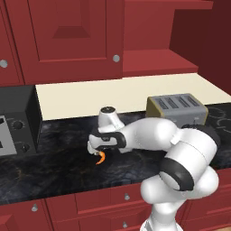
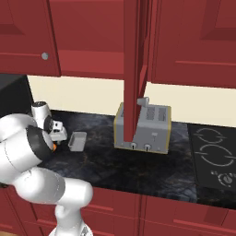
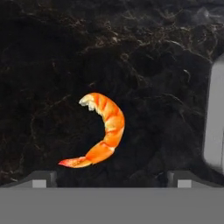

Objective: Retrieve the tupperware from the cabinet, then place the raw meat into the tupperware to avoid contamination.

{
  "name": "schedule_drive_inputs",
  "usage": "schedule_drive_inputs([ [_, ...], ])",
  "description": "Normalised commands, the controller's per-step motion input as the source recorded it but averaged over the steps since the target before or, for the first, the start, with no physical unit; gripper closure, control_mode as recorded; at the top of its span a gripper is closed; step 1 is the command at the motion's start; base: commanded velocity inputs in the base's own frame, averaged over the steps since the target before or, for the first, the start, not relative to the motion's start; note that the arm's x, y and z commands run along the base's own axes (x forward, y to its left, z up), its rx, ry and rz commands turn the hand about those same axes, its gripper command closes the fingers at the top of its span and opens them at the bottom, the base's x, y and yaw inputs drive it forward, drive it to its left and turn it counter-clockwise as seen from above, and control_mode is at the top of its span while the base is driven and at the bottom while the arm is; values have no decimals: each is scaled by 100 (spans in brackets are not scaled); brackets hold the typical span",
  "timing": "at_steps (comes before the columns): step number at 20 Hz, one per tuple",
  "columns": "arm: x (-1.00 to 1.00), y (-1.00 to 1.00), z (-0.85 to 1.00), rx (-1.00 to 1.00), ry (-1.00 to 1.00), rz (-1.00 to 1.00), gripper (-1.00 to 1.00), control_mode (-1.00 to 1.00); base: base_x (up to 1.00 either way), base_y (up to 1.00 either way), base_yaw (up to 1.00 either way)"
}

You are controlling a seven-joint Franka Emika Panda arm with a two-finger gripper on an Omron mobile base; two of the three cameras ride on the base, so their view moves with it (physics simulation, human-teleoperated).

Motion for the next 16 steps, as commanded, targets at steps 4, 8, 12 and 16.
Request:
schedule_drive_inputs([
  [4, 30, 14, -35, -1, 0, 0, -100, -100, 0, 0, 0],
  [8, 30, 11, -28, 0, 1, 0, -100, -100, 0, 0, 0],
  [12, 28, 8, -20, 0, 4, 0, -100, -100, 0, 0, 0],
  [16, 20, 11, -28, 0, 9, 0, -100, -100, 0, 0, 0],
])
